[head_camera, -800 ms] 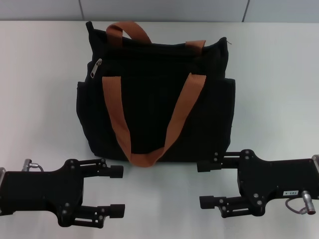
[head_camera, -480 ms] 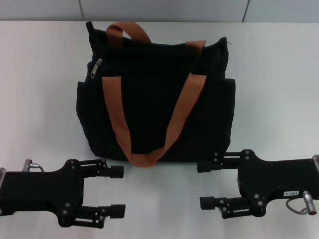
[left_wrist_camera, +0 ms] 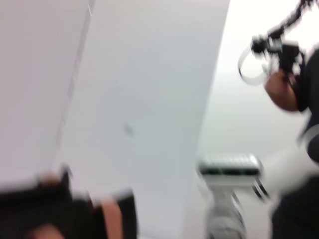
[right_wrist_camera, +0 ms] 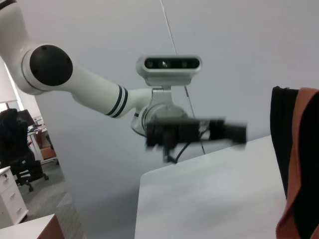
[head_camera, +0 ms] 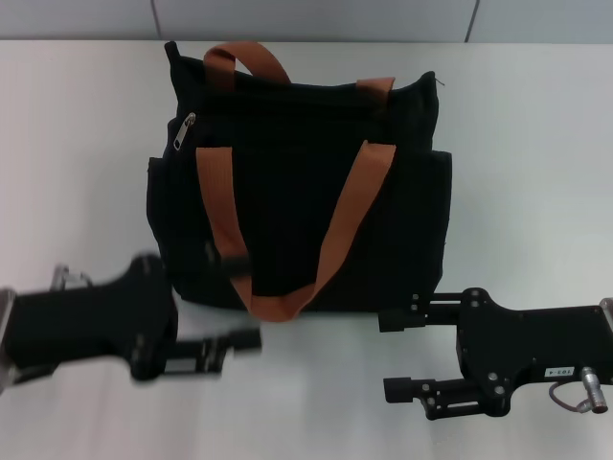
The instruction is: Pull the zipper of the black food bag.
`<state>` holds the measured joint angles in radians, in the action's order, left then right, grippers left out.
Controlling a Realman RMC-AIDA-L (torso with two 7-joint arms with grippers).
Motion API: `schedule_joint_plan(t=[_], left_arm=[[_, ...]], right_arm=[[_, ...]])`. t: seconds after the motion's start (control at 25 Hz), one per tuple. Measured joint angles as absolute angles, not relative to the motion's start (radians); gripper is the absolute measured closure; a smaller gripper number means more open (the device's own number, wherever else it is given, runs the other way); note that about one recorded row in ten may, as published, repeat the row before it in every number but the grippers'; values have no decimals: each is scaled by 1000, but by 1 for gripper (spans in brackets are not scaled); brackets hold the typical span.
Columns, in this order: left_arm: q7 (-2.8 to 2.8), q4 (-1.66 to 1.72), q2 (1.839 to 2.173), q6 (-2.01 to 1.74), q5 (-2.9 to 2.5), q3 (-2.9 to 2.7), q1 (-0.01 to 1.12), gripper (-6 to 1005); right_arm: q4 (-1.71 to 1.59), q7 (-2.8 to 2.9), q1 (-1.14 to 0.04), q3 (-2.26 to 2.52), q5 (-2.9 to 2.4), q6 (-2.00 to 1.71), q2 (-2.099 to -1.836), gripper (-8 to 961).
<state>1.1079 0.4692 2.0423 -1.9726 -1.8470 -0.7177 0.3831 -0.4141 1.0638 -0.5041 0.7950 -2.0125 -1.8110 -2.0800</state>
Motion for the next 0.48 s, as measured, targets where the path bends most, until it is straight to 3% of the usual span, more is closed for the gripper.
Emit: schedule_joint_plan(t=[0.28, 0.36, 0.48], left_arm=[[1043, 437, 2065, -1970, -1575, -693, 373, 201], [1045, 430, 2061, -1959, -1504, -681, 367, 202], [1058, 437, 2023, -1863, -1458, -606, 366, 203]], right_arm=[[-414, 1069, -503, 790, -2012, -1816, -2079, 245], [-414, 1069, -502, 789, -2012, -1820, -2079, 245], [-414, 1069, -501, 788, -2012, -1829, -2078, 246]])
